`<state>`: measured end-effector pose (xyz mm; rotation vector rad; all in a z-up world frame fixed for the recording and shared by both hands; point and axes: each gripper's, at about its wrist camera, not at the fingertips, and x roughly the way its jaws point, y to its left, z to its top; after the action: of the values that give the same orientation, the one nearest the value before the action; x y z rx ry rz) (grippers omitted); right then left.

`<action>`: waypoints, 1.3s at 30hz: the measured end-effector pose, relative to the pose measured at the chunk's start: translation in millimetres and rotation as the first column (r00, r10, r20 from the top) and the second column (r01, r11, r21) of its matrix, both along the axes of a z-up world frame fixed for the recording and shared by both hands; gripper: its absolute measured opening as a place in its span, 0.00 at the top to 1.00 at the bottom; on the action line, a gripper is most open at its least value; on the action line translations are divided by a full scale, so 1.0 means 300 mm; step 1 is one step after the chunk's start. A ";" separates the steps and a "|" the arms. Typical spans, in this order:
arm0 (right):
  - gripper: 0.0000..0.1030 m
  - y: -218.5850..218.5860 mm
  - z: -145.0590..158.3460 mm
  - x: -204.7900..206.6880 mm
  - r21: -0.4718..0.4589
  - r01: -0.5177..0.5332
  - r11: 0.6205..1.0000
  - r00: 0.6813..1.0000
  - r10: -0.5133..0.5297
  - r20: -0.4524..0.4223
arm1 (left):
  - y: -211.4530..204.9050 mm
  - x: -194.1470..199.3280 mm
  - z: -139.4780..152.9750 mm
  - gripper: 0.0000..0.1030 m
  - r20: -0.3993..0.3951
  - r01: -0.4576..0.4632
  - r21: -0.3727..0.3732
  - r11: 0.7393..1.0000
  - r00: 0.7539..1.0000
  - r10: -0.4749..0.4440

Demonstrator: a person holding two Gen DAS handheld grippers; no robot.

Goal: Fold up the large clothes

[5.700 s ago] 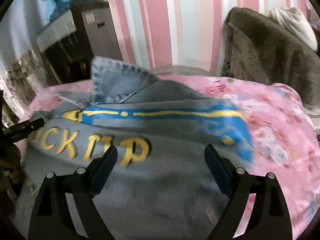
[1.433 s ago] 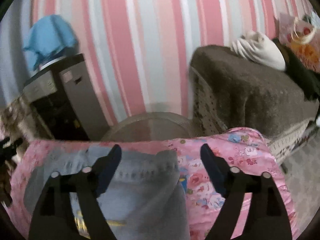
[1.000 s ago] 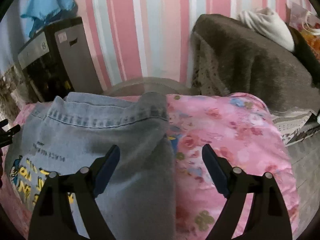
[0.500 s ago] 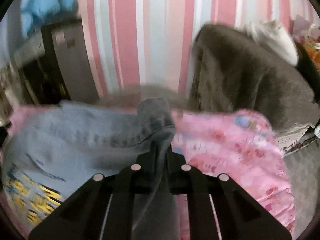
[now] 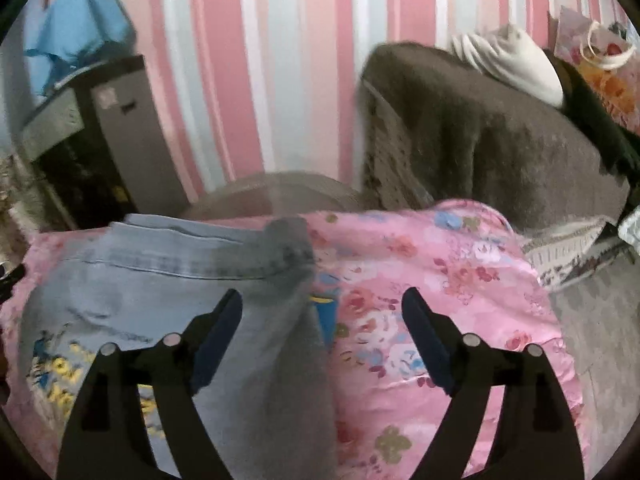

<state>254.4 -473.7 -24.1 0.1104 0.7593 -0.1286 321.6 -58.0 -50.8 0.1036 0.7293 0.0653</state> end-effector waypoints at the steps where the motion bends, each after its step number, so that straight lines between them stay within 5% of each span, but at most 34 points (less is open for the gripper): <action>1: 0.19 0.013 0.011 0.000 0.011 -0.016 1.000 1.000 0.016 0.004 | -0.031 0.008 -0.003 0.03 -0.002 0.023 0.018 1.000 1.000 -0.023; 7: 0.19 0.092 -0.013 0.068 -0.015 -0.077 0.997 0.996 0.076 -0.041 | -0.216 0.089 -0.103 0.03 -0.117 0.130 0.158 0.979 0.987 -0.112; 10: 0.19 0.086 -0.119 0.140 -0.007 -0.082 0.997 0.986 0.080 -0.146 | -0.219 0.113 -0.155 0.13 -0.149 0.131 0.115 0.985 0.982 -0.114; 12: 0.32 0.073 -0.200 0.171 0.048 -0.087 0.995 0.973 0.095 -0.211 | -0.220 0.125 -0.188 0.89 -0.192 0.157 0.068 0.985 0.971 -0.142; 13: 0.43 0.075 -0.225 0.177 0.054 -0.091 0.994 0.972 0.101 -0.214 | -0.223 0.127 -0.199 0.91 -0.188 0.151 0.098 0.984 0.973 -0.131; 15: 0.82 0.073 -0.212 0.176 0.044 -0.084 0.996 0.979 0.091 -0.181 | -0.216 0.123 -0.198 0.97 -0.156 0.127 0.114 0.985 0.982 -0.108; 16: 0.88 0.069 -0.192 0.170 0.043 -0.082 0.996 0.984 0.088 -0.155 | -0.203 0.117 -0.186 0.98 -0.133 0.108 0.111 0.988 0.987 -0.093; 20: 0.91 0.097 -0.098 0.133 -0.018 -0.106 0.994 0.994 0.105 -0.015 | -0.180 0.052 -0.101 0.98 0.041 -0.015 0.159 0.987 0.999 0.008; 23: 0.89 0.118 -0.137 0.179 -0.085 -0.068 0.994 0.997 0.064 -0.053 | -0.208 0.088 -0.153 0.97 0.001 -0.031 0.240 0.970 0.999 0.032; 25: 0.71 0.089 -0.222 0.234 -0.056 -0.040 0.998 0.986 0.030 -0.164 | -0.186 0.135 -0.203 0.94 -0.068 -0.066 0.241 0.968 0.994 0.085; 26: 0.53 0.074 -0.242 0.245 -0.046 -0.018 0.999 0.981 0.009 -0.193 | -0.182 0.150 -0.212 0.92 -0.095 -0.071 0.242 0.968 0.991 0.097; 27: 0.40 0.053 -0.248 0.253 -0.037 0.021 0.999 0.978 -0.028 -0.205 | -0.177 0.154 -0.211 0.86 -0.096 -0.076 0.241 0.968 0.990 0.101; 31: 0.28 0.003 -0.237 0.246 0.008 0.058 0.998 0.976 -0.055 -0.210 | -0.143 0.161 -0.208 0.57 -0.095 -0.091 0.257 0.962 0.988 0.119; 32: 0.27 -0.006 -0.224 0.224 0.009 0.054 0.999 0.979 -0.051 -0.198 | -0.129 0.151 -0.201 0.36 -0.090 -0.097 0.258 0.961 0.988 0.124; 33: 0.27 -0.013 -0.204 0.191 0.013 0.042 0.999 0.982 -0.039 -0.185 | -0.109 0.142 -0.193 0.27 -0.091 -0.096 0.253 0.963 0.988 0.123; 37: 0.24 -0.061 -0.138 0.011 0.009 -0.012 1.000 0.994 0.013 -0.113 | -0.062 0.017 -0.100 0.19 -0.054 -0.032 0.216 0.976 0.998 0.045; 39: 0.22 -0.098 -0.119 -0.104 0.039 0.001 0.999 0.997 0.002 -0.077 | -0.046 -0.080 -0.039 0.09 -0.026 -0.020 0.136 0.991 0.999 0.024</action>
<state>223.3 -503.2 -59.6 0.1432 0.8391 -0.1179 297.5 -71.9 -62.4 0.2268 0.7530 0.1346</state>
